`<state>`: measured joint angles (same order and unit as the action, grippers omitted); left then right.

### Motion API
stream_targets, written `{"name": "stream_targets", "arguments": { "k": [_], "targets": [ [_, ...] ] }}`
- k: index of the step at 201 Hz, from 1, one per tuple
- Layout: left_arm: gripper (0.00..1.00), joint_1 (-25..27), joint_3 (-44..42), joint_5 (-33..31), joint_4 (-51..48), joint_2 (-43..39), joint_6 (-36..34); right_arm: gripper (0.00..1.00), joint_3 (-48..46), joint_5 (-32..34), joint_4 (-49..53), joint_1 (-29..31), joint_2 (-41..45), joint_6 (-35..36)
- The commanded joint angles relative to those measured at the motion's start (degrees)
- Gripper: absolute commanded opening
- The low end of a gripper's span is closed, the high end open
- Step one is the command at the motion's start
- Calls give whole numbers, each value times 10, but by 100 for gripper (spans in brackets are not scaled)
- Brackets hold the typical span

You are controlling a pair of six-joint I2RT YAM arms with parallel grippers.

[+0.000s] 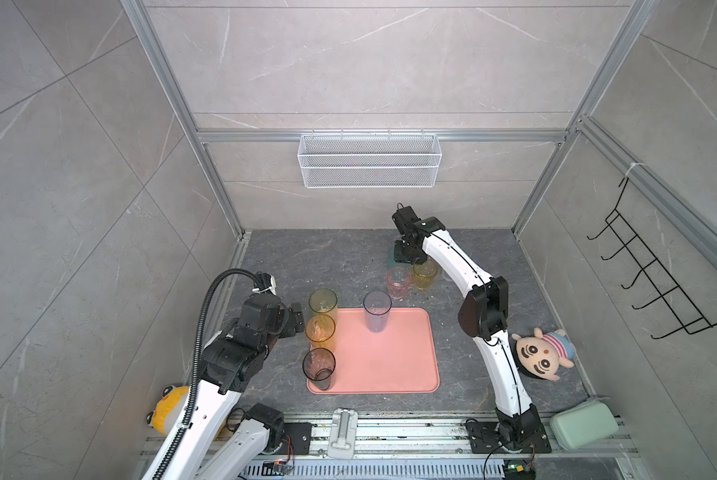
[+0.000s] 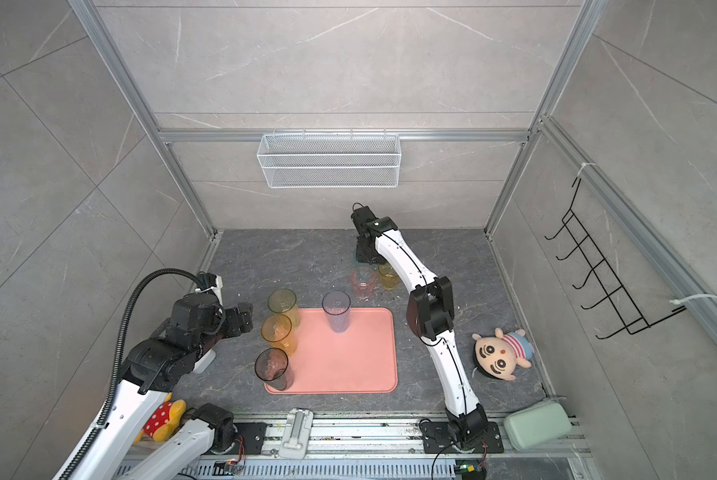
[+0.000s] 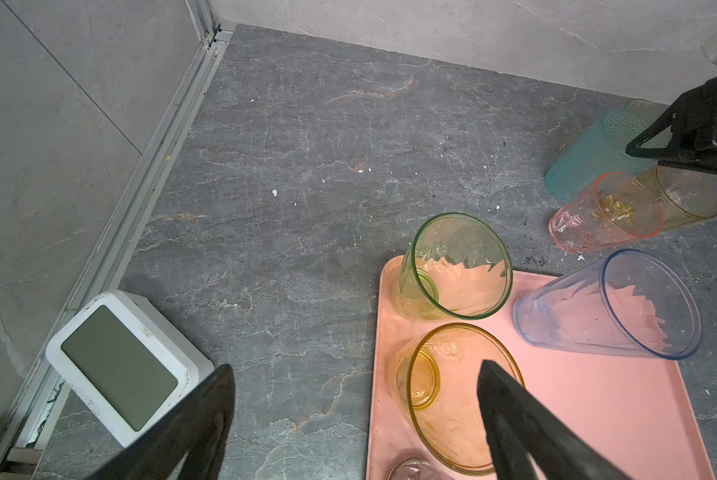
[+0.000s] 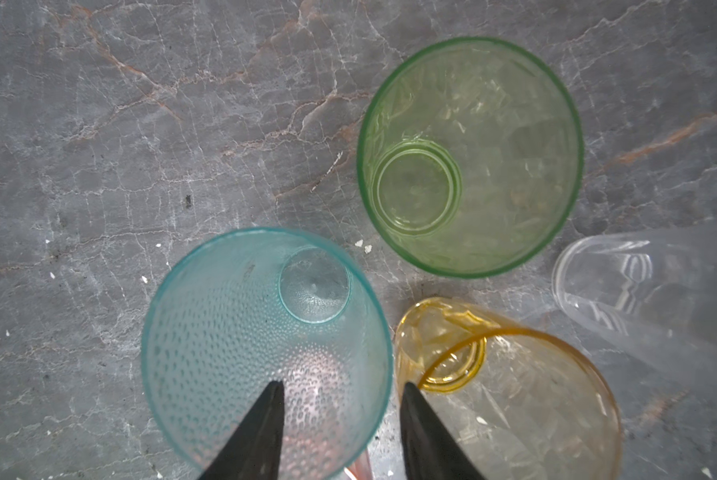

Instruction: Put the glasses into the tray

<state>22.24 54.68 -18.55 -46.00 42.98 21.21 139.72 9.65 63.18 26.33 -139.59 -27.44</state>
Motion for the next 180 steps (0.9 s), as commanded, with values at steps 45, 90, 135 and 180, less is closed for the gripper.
{"name": "stream_targets", "arguments": {
  "k": [45,90,135,180],
  "targets": [
    [91,3,0,-6,8,-3,5,43,50,-8,25,-2,-42,-9],
    [91,3,-1,-6,8,-4,6,39,63,-7,32,-2,-49,-7],
    [91,3,1,-6,8,-3,7,33,73,-3,41,-2,-50,-4],
    [91,3,-1,-5,8,-4,6,24,88,-3,55,-1,-48,3]
  ]
}}
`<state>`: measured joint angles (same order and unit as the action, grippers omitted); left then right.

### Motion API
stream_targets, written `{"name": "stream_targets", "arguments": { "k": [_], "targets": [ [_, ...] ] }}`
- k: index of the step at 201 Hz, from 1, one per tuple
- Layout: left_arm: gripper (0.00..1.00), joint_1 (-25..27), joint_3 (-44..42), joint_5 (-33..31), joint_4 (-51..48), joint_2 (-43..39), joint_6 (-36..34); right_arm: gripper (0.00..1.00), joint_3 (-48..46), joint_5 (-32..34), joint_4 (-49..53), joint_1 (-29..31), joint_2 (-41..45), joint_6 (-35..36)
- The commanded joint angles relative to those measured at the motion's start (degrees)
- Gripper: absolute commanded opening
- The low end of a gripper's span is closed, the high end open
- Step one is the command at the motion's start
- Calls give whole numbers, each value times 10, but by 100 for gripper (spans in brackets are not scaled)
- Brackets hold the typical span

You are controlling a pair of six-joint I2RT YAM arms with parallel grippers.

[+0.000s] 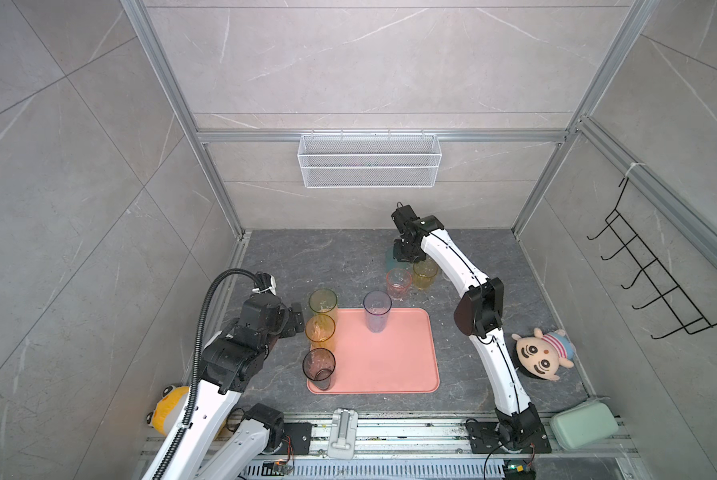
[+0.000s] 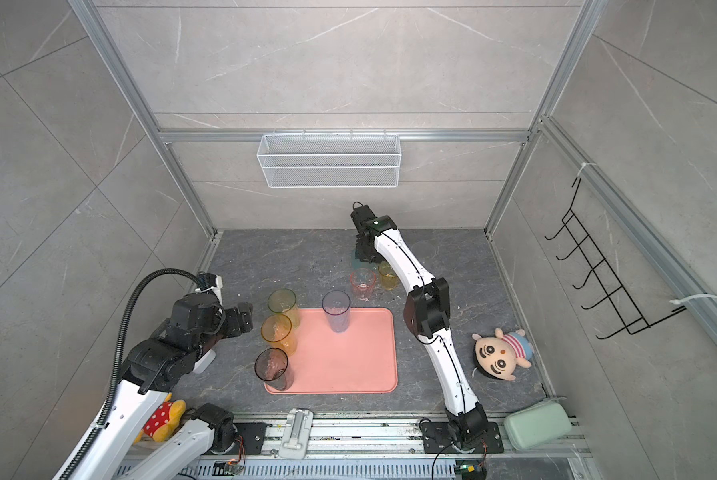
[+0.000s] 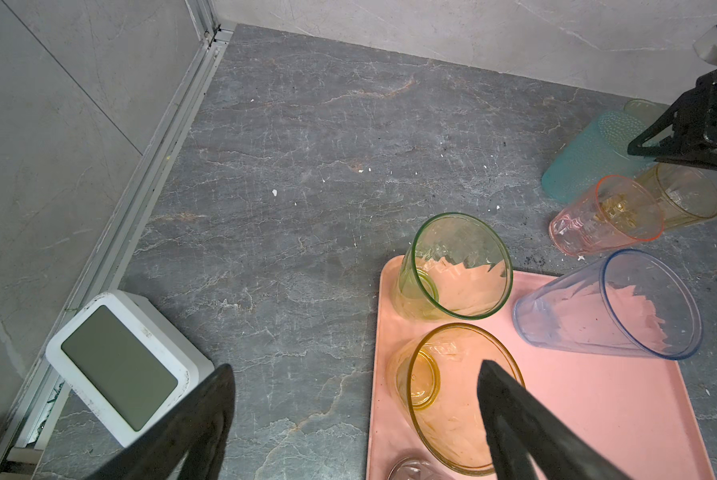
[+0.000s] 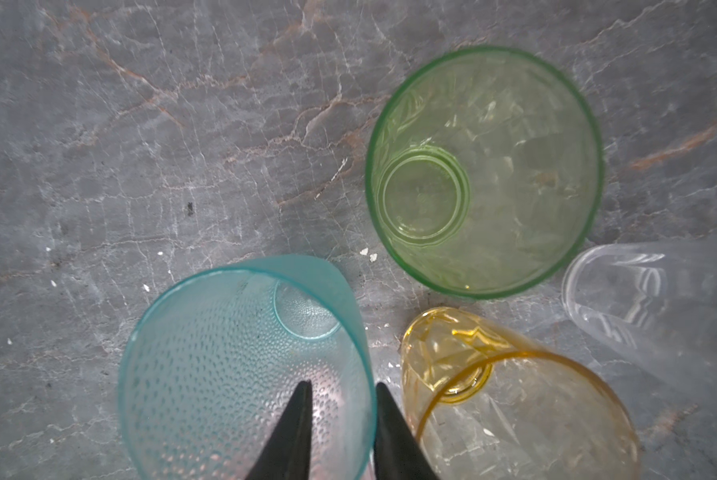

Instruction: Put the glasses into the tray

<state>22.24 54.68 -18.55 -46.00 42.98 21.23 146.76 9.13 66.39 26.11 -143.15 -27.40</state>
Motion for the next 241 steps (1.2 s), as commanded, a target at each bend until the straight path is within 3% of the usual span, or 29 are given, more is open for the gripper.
{"name": "stream_targets", "arguments": {
  "k": [1,105,167,190,241],
  "targets": [
    [91,3,-1,-5,7,-4,6,24,18,2,23,1,-12,3],
    [91,3,-1,-6,7,-6,7,3,99,5,79,15,5,25],
    [91,3,-2,-4,8,-5,7,0,108,14,98,26,47,36],
    [91,3,-2,-3,8,-5,8,5,98,20,94,26,57,33],
    [91,5,-2,-5,7,-9,8,30,85,33,84,24,41,23]
  ]
}}
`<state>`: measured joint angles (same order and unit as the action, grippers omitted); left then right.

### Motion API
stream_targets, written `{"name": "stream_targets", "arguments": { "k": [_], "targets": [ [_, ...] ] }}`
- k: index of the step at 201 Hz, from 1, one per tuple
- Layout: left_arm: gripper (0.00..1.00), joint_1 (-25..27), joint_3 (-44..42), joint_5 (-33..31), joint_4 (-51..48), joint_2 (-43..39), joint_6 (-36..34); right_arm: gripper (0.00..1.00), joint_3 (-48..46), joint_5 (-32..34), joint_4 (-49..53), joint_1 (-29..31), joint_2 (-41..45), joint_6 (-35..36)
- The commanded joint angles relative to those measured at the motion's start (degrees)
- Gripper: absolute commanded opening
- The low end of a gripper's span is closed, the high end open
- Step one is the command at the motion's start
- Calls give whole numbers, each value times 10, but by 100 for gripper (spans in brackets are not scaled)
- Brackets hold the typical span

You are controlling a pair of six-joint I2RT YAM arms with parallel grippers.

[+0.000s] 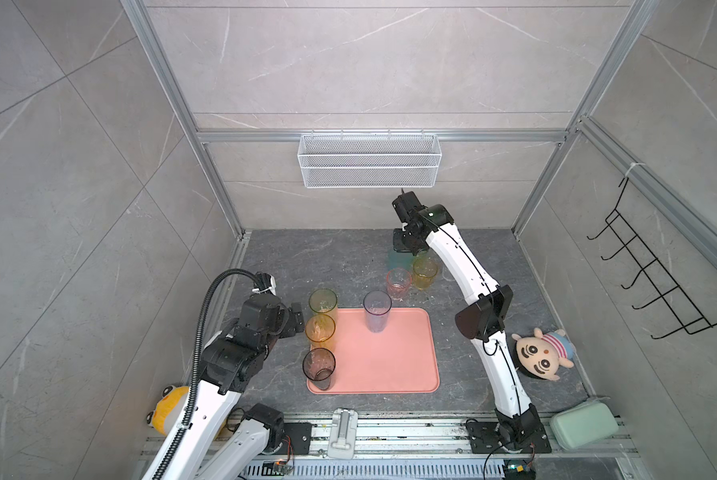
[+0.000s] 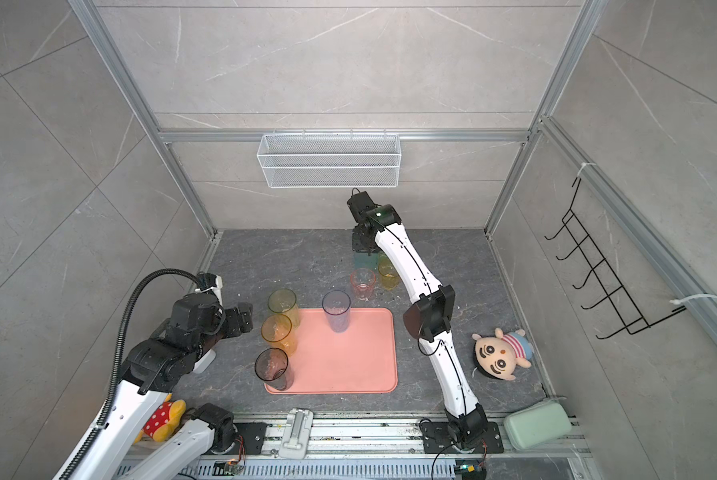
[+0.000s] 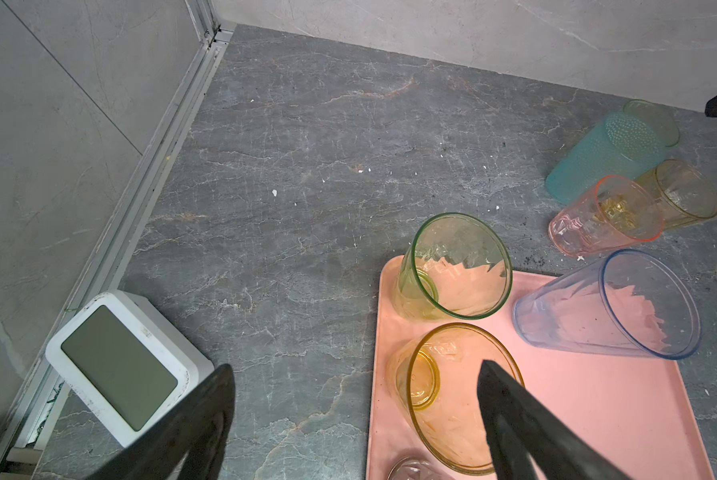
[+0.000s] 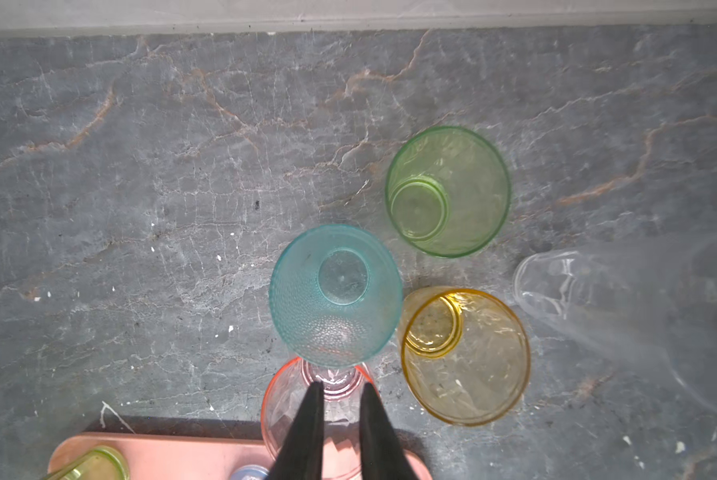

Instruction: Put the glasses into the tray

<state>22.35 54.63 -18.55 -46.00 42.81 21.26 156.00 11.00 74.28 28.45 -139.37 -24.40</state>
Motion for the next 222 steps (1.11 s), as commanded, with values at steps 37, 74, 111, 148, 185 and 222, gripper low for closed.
{"name": "stream_targets", "arguments": {
  "k": [37,74,111,148,185,222],
  "targets": [
    [91,6,-1,-8,6,-6,7,36,-11,15,3,-8,-15,-17],
    [91,9,-1,-11,6,-6,7,39,-17,10,0,-16,-28,-22],
    [91,9,-1,-11,6,-6,8,41,-31,4,-11,-21,-38,-25],
    [91,10,-1,-13,5,-6,8,40,-35,-5,-16,-25,-51,-28],
    [91,11,-1,-14,5,-6,7,39,-36,-7,-16,-27,-66,-31],
    [91,12,-1,-14,4,-4,8,38,-37,-11,-17,-29,-75,-31]
  ]
}}
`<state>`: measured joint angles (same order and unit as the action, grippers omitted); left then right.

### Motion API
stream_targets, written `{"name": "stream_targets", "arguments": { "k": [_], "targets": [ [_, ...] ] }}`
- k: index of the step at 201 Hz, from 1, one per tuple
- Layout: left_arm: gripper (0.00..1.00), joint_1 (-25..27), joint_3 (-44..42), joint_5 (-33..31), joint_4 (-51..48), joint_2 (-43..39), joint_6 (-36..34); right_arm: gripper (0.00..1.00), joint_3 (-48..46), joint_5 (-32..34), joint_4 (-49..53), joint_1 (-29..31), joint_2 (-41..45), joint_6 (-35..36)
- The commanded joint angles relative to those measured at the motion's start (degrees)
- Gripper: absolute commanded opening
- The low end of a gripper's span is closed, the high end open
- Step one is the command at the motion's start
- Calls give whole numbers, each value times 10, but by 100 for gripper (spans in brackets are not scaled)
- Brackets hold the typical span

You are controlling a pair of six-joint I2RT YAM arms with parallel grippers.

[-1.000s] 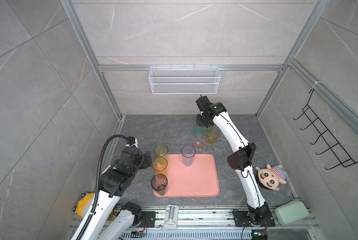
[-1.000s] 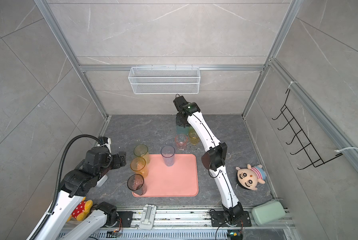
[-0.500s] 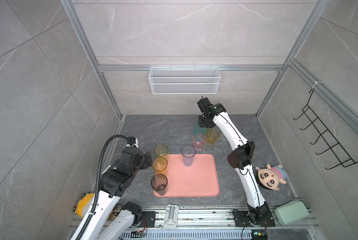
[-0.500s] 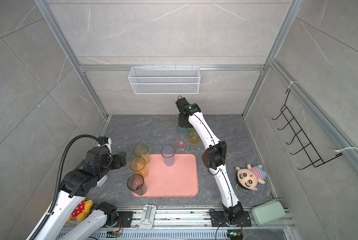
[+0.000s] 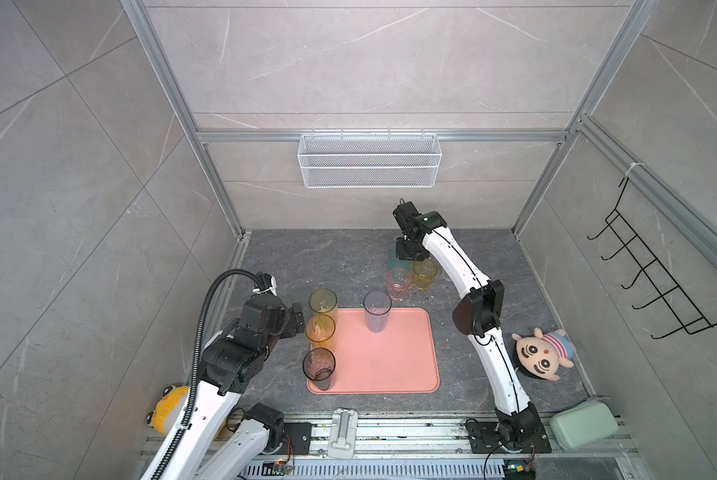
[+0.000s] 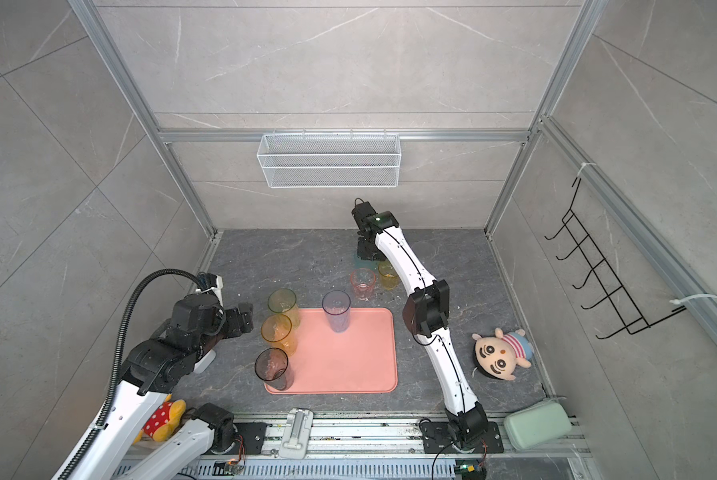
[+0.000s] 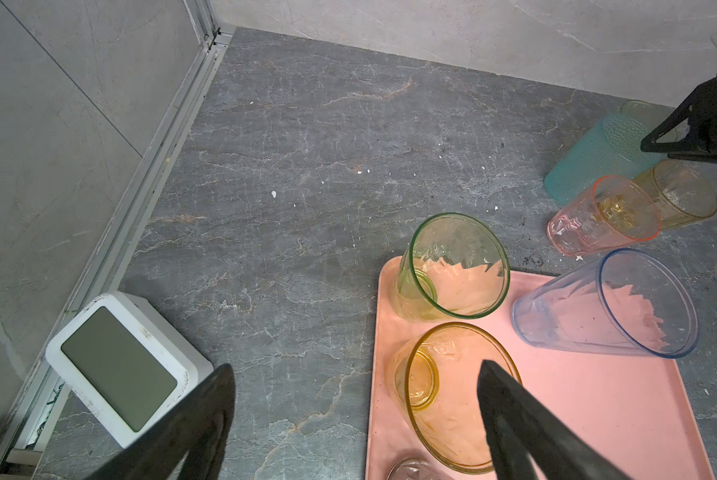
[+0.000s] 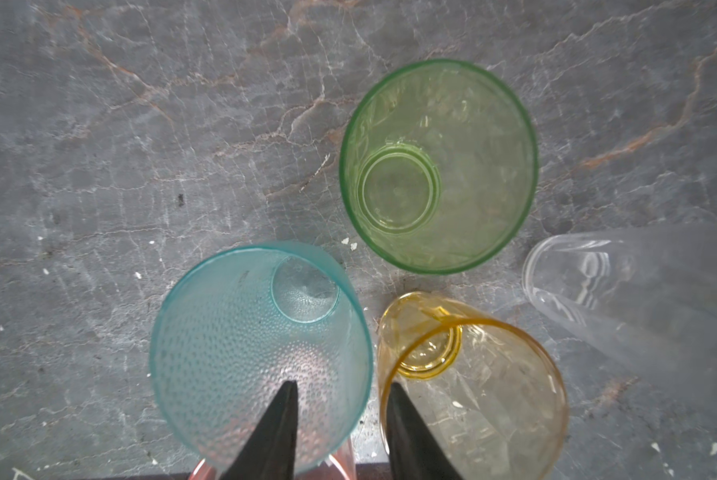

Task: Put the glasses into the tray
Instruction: 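Lower the right gripper onto the teal cup rim and lift it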

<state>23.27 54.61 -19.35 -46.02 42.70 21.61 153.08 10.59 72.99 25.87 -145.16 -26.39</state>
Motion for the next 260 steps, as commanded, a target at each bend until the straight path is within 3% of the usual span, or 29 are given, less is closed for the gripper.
{"name": "stream_targets", "arguments": {
  "k": [1,106,260],
  "targets": [
    [91,3,-1,-7,5,-3,4,38,-8,-7,-5,-3,-17,-11],
    [91,4,0,-8,4,-1,5,27,-2,-17,-10,-5,-40,-9],
    [91,4,-1,-8,5,-1,5,0,82,-21,39,4,4,21]
  ]
}}
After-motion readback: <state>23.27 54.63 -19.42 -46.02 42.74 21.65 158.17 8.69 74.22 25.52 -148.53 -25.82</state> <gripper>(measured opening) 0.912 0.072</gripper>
